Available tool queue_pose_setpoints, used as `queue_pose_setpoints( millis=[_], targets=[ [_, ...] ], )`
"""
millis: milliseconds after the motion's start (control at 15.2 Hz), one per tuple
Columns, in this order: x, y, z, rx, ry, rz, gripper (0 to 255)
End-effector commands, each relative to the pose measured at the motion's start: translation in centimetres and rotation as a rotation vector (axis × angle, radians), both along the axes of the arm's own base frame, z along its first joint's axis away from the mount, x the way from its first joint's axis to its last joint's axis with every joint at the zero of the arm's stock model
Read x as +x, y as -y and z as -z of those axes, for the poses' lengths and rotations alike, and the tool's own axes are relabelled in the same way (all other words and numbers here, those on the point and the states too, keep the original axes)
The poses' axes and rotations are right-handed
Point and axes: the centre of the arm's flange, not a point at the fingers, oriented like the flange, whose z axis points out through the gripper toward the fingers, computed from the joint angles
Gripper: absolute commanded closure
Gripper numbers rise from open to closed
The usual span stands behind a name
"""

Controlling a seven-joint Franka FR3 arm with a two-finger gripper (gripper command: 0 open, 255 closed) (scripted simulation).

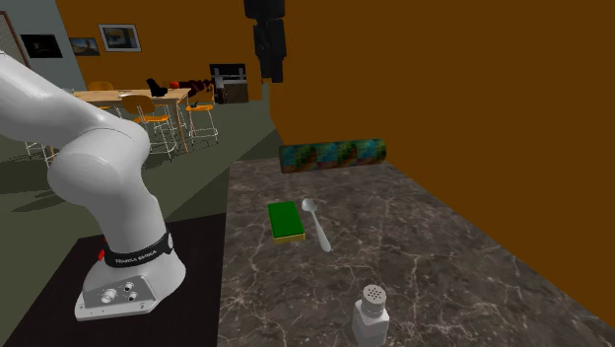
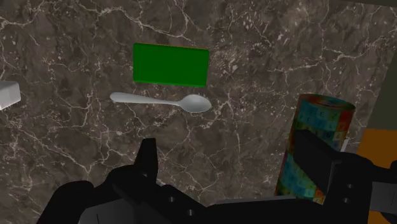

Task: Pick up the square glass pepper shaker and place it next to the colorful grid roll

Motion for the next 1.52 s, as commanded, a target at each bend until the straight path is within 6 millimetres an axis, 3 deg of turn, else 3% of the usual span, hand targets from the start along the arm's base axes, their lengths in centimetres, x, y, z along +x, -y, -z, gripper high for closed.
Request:
queue_pose_setpoints(
  millis=[0, 1452],
  targets=[
    [0.0, 0.0, 0.0, 0.0, 0.0, 0.0, 0],
    [3.3, 23.6, 16.2, -0.02, 0.034, -0.099, 0]
  ],
)
